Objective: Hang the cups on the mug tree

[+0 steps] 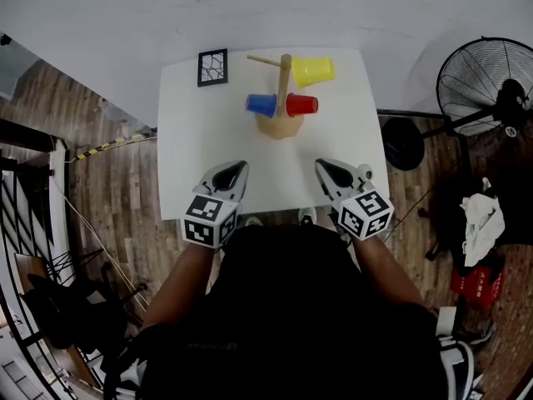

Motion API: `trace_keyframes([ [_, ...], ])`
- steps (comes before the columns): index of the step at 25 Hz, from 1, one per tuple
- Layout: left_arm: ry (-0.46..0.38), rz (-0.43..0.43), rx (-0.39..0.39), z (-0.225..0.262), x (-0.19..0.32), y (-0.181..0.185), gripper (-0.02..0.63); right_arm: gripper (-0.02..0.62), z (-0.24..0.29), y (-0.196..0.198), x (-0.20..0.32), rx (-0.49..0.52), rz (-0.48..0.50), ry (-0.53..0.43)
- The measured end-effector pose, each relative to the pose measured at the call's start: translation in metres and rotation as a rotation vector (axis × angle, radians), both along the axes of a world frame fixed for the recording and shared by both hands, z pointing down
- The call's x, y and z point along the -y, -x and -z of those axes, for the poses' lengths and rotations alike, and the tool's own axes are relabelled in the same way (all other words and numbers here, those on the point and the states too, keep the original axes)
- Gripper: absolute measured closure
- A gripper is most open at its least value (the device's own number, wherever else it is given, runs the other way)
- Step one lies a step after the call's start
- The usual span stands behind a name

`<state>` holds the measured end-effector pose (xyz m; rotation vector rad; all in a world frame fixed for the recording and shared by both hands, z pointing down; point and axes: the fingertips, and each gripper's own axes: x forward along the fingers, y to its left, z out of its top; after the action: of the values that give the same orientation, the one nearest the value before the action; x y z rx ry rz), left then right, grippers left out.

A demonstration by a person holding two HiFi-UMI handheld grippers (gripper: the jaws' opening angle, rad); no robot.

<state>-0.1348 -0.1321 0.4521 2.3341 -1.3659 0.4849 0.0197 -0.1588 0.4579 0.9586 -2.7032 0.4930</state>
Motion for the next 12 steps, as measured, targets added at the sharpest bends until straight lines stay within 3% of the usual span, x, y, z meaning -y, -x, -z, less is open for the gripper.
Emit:
trace_keyframes([
  [12, -0.003, 0.001, -0.002, -0.0001, 0.0007, -0.0009, 0.589, 0.588, -0.0015, 0.0028, 0.0007, -0.019, 0.013, -0.01],
])
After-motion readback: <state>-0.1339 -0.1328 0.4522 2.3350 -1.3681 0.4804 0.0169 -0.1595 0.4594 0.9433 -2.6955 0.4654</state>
